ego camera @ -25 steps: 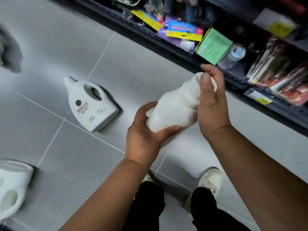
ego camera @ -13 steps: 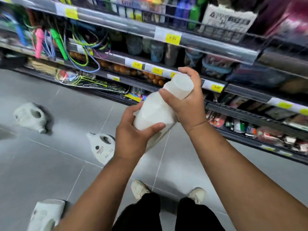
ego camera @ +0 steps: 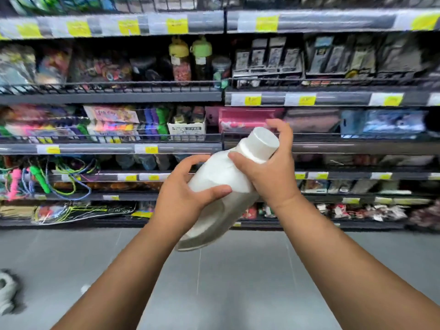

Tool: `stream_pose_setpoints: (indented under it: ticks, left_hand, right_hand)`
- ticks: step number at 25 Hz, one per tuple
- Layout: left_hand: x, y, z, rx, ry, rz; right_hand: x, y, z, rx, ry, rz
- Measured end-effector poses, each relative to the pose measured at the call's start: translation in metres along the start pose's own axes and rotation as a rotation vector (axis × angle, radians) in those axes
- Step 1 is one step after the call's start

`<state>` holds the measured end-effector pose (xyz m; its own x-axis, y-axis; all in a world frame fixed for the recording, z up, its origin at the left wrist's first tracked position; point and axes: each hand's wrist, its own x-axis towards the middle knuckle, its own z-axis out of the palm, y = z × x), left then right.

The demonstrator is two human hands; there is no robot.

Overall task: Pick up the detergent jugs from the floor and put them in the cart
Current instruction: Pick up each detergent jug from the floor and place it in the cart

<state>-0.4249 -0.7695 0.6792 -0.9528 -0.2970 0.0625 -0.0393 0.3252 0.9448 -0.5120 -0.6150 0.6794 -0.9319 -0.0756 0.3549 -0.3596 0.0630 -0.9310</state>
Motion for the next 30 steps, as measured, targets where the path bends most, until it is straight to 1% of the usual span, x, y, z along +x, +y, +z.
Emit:
stream_pose_setpoints:
  ticks: [3, 5, 7, 11, 17, 20, 23, 25, 27, 30]
  left_hand:
    - [-0.001, 0.038, 0.066, -0.055, -0.118, 0.059]
    - [0.000, 0.063, 0.117, -0.067, -0.240, 0.066]
    - [0.003, 0.083, 0.165, -0.069, -0.347, 0.102]
    - [0.008, 0.120, 0.258, -0.086, -0.592, 0.162]
    - [0.026, 0.156, 0.424, -0.175, -0.988, 0.250]
    - [0.033, 0.173, 0.506, -0.165, -1.176, 0.297]
    - [0.034, 0.198, 0.589, -0.128, -1.364, 0.313]
    - [0.028, 0.215, 0.643, -0.091, -1.486, 0.344]
    - [0.013, 0.230, 0.687, -0.064, -1.577, 0.384]
    - [-0.019, 0.246, 0.749, -0.044, -1.696, 0.372]
  right_hand:
    - [0.001, -0.009, -0.082, -0.082, 0.139, 0.004]
    - [-0.003, -0.013, -0.143, -0.140, 0.278, 0.014]
    - [-0.007, -0.013, -0.200, -0.170, 0.364, 0.031]
    - [-0.016, -0.009, -0.298, -0.241, 0.566, 0.072]
    - [-0.026, 0.004, -0.439, -0.411, 0.942, 0.148]
    - [-0.032, 0.015, -0.498, -0.494, 1.071, 0.222]
    - [-0.042, 0.019, -0.552, -0.571, 1.308, 0.275]
    - [-0.053, 0.023, -0.585, -0.570, 1.442, 0.296]
    - [-0.066, 0.026, -0.615, -0.582, 1.542, 0.326]
    - [-0.091, 0.029, -0.666, -0.594, 1.656, 0.365]
